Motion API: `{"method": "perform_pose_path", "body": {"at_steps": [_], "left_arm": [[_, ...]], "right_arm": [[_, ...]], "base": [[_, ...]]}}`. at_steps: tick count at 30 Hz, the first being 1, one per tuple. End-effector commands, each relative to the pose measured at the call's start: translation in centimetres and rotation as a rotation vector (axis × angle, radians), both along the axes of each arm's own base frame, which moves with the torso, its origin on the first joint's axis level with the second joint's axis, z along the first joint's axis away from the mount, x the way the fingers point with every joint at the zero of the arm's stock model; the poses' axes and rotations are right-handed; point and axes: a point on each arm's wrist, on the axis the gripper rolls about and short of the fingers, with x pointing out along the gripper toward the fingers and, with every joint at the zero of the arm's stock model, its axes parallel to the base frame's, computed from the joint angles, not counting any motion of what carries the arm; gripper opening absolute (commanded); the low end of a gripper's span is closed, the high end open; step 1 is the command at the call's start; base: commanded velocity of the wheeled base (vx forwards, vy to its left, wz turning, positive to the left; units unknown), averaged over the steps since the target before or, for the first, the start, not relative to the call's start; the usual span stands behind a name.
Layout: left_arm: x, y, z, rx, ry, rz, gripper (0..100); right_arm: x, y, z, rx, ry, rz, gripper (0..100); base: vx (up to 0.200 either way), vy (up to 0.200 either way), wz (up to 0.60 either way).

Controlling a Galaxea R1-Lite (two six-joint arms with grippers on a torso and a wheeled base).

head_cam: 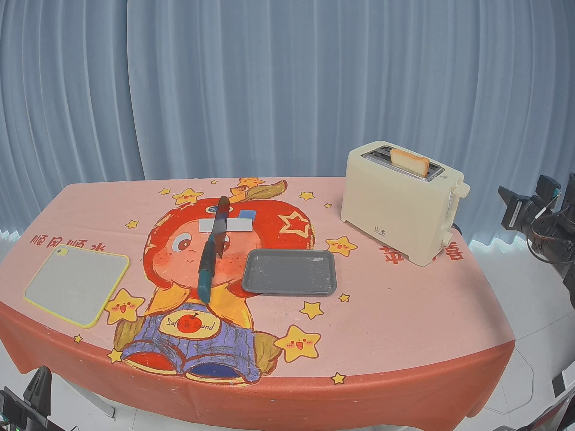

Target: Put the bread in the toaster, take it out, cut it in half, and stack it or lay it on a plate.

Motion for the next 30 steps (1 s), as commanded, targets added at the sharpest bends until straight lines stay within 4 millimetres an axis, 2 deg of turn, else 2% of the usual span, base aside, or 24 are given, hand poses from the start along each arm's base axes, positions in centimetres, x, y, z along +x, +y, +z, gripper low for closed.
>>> {"method": "perform_pose_path", "body": {"at_steps": [1,5,15,21,24,25,30], "left_arm": [[0.1,0.0,-0.5,0.0,0.019,0.001,0],[0.1,0.0,-0.5,0.0,0.019,0.001,0],[0.1,0.0,-0.5,0.0,0.019,0.001,0],[0.1,0.0,-0.5,0.0,0.019,0.001,0],[0.1,0.0,-0.5,0.0,0.019,0.001,0],[0.1,0.0,-0.5,0.0,0.019,0.001,0],[0.1,0.0,-0.5,0.0,0.019,0.001,0]], "right_arm": [[0.3,0.2,1.0,0.002,-0.037,0.008,0],[0.4,1.0,1.2,0.018,-0.046,0.032,0],[0.3,0.8,1.5,0.077,-0.057,0.036,0],[0.4,0.6,1.3,0.067,-0.092,0.033,0],[1.0,0.2,0.9,0.03,-0.112,0.02,0],[1.6,0.0,0.1,-0.034,-0.123,0.022,0],[1.5,0.4,-0.1,-0.043,-0.174,0.032,0]], "base": [[0.0,0.0,0.0],[0.0,0.0,0.0],[0.0,0.0,0.0],[0.0,0.0,0.0],[0.0,0.0,0.0],[0.0,0.0,0.0],[0.0,0.0,0.0]]}}
